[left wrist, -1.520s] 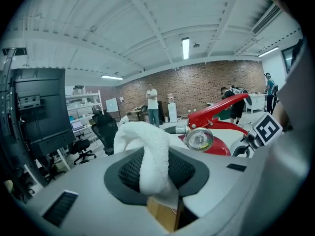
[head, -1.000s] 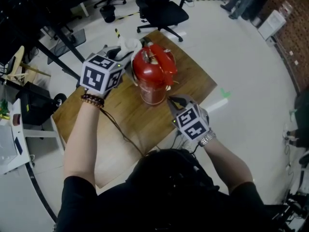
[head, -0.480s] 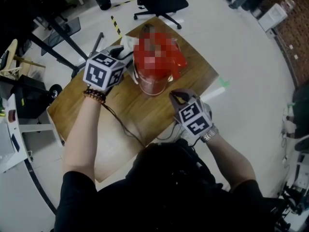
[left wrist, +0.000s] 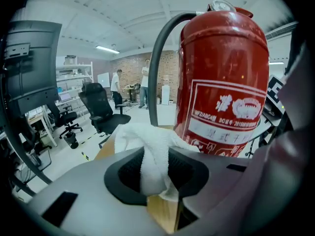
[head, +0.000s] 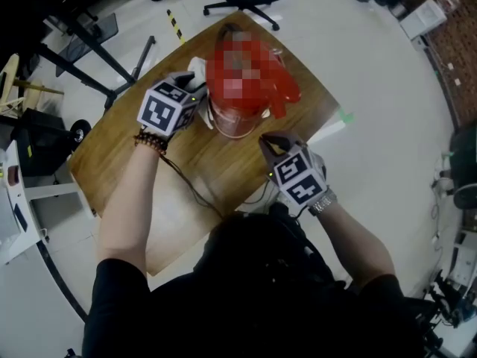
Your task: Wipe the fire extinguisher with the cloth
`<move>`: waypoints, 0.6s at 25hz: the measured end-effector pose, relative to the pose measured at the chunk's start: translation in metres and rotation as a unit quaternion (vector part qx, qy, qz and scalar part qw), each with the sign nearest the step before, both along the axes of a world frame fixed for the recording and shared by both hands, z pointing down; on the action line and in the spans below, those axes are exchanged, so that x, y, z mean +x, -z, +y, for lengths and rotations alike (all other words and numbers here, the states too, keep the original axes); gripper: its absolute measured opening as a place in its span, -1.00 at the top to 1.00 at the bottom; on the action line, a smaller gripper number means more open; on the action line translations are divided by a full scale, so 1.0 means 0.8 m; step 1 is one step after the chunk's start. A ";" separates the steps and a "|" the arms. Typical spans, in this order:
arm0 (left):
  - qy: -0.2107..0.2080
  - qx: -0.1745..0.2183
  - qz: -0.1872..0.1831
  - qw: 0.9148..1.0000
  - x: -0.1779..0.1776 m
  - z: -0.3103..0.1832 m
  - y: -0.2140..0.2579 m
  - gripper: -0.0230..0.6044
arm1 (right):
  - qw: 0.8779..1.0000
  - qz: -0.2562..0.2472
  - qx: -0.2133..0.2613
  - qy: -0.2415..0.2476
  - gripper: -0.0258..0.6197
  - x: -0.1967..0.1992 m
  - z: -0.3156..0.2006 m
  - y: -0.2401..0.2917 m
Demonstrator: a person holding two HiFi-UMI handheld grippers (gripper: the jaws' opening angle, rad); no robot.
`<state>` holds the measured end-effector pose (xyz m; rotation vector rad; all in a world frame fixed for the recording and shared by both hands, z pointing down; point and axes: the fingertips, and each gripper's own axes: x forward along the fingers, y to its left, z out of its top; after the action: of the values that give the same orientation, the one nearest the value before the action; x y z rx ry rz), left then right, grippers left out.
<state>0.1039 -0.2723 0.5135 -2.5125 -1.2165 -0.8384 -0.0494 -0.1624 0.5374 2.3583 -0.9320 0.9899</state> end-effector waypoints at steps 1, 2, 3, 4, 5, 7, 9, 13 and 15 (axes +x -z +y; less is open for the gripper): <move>-0.001 0.001 -0.003 1.000 0.000 0.000 -0.007 0.62 | 1.000 -0.001 0.000 0.000 0.83 0.001 -0.001 -0.002; -0.002 0.002 -0.005 1.000 0.001 -0.001 -0.014 0.62 | 1.000 -0.003 0.000 0.000 0.83 0.002 -0.002 -0.003; -0.004 0.004 -0.007 1.000 0.000 -0.001 -0.021 0.62 | 1.000 -0.004 -0.001 0.000 0.83 0.002 -0.002 -0.005; -0.007 0.007 -0.010 1.000 -0.001 0.000 -0.029 0.62 | 1.000 -0.005 -0.001 0.000 0.83 0.002 -0.002 -0.007; -0.009 0.009 -0.012 1.000 -0.002 0.001 -0.037 0.62 | 1.000 -0.006 -0.001 0.000 0.83 0.001 -0.002 -0.008; -0.011 0.016 -0.018 1.000 -0.004 0.001 -0.053 0.62 | 1.000 -0.008 -0.002 -0.001 0.83 0.000 -0.003 -0.010; -0.011 0.025 -0.024 0.999 -0.006 -0.001 -0.071 0.62 | 1.000 -0.010 -0.002 -0.001 0.83 0.000 -0.006 -0.013; -0.011 0.036 -0.042 0.998 -0.007 -0.005 -0.101 0.62 | 1.000 -0.014 -0.004 -0.002 0.83 0.001 -0.011 -0.016; -0.011 0.041 -0.052 0.998 -0.011 -0.005 -0.113 0.62 | 1.000 -0.015 -0.005 -0.003 0.83 0.001 -0.011 -0.018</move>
<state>0.0953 -0.2759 0.6041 -2.4135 -1.2109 -1.0034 -0.0486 -0.1710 0.5515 2.3451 -0.9310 1.0325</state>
